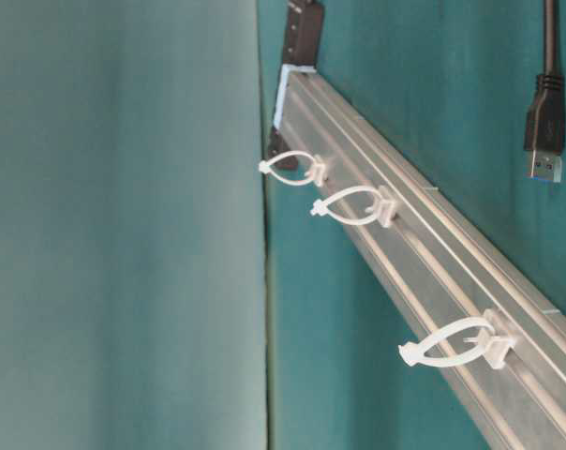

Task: Pass the USB cable through three rings with both arms.
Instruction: 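Move the right gripper toward the black USB cable plug on the table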

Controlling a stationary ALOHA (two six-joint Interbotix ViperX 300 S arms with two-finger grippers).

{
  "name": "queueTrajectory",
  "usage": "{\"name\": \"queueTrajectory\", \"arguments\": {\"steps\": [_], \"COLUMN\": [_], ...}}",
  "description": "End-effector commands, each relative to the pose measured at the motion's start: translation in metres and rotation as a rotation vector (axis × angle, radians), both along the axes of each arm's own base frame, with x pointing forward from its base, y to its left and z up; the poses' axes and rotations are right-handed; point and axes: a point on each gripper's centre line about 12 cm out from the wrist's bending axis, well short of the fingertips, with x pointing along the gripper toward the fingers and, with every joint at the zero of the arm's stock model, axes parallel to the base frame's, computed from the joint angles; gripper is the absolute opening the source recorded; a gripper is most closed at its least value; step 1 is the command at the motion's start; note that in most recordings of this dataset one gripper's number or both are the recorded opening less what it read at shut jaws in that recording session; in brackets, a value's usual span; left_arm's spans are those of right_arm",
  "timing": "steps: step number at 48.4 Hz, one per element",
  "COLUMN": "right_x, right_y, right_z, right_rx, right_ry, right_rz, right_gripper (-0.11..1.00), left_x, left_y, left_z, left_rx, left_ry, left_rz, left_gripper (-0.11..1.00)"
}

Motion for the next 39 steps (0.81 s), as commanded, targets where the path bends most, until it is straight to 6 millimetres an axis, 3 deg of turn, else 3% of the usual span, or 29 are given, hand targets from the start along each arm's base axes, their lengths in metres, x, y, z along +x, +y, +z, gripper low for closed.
{"name": "queueTrajectory", "arguments": {"steps": [1, 11, 25, 39], "right_x": [0.003, 0.020, 0.049, 0.088], "right_y": [0.001, 0.001, 0.011, 0.030], "right_z": [0.000, -0.006, -0.025, -0.058], "right_rx": [0.026, 0.219, 0.234, 0.203], "right_ry": [0.008, 0.203, 0.574, 0.842], "right_rz": [0.006, -0.002, 0.017, 0.054], "right_gripper": [0.09, 0.01, 0.01, 0.01], "left_x": [0.007, 0.026, 0.037, 0.036], "left_y": [0.001, 0.000, 0.001, 0.001], "left_z": [0.012, 0.020, 0.016, 0.017], "left_rx": [0.004, 0.006, 0.004, 0.004], "left_ry": [-0.014, 0.009, 0.043, 0.035], "left_rz": [0.002, -0.003, 0.000, 0.000], "left_gripper": [0.14, 0.01, 0.01, 0.01]}}
